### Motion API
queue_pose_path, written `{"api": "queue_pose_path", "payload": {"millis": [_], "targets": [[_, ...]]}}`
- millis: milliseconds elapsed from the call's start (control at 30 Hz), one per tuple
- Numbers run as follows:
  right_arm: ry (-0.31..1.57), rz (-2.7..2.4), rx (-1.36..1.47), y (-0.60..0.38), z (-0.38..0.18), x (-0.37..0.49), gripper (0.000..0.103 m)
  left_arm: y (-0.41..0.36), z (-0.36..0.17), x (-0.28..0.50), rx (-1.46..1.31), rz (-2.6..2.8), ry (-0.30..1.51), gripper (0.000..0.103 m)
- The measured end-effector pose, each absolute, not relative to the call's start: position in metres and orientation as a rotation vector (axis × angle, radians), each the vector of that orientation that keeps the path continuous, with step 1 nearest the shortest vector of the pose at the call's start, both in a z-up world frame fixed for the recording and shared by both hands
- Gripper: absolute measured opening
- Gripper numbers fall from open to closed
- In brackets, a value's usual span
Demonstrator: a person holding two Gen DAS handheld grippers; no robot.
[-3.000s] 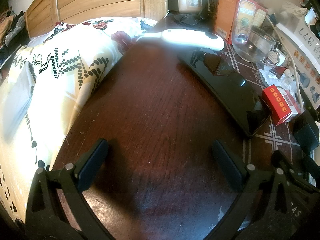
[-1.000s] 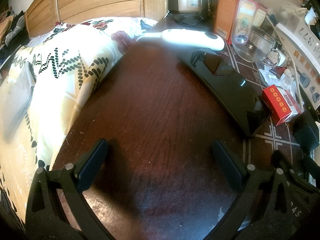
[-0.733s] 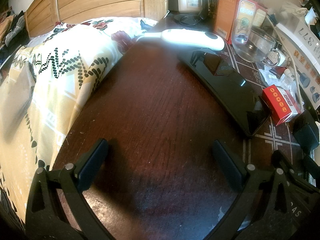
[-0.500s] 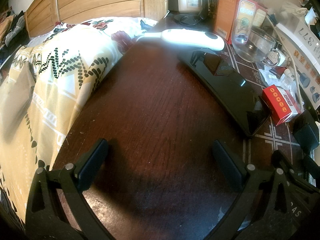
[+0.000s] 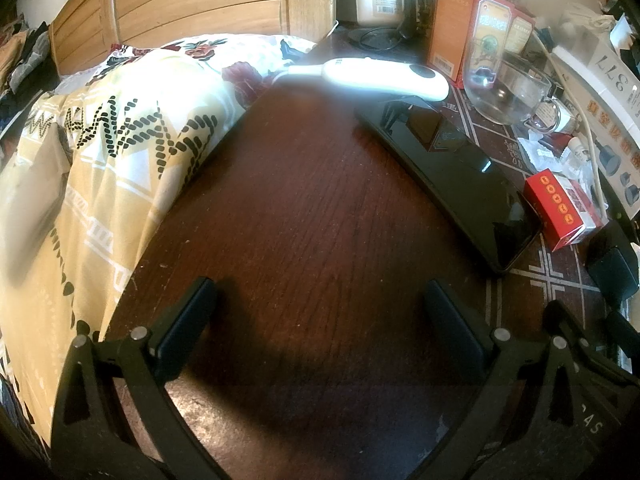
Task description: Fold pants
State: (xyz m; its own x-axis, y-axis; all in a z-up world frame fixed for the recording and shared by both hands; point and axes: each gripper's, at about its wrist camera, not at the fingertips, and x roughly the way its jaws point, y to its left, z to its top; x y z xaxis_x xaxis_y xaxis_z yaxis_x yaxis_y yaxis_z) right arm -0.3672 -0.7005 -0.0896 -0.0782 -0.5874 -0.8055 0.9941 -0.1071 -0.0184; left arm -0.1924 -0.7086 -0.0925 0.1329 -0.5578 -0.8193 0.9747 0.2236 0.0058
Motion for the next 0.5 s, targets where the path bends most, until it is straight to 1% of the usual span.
{"api": "queue_pose_path", "payload": {"millis": [200, 300, 367, 400, 500], "targets": [[0.717, -1.548, 0.766, -0.701, -0.09, -0.367, 0.103, -0.71, -0.092, -0.192, 0.637, -1.218, 0.809, 0.103], [0.748, -1.496, 0.771, -0.7, -0.088, -0.364, 0.103, -0.711, -0.089, -0.189, 0.733, -1.277, 0.865, 0.102], [0.722, -1.492, 0.769, -0.692, -0.082, -0.365, 0.103, -0.691, -0.082, -0.18, 0.7, -1.287, 0.856, 0.098], [0.691, -1.477, 0.752, -0.683, -0.073, -0.364, 0.103, -0.669, -0.071, -0.173, 0.649, -1.276, 0.819, 0.097], [0.642, -1.443, 0.659, -0.651, -0.043, -0.356, 0.103, -0.593, -0.031, -0.154, 0.518, -1.233, 0.687, 0.099]]}}
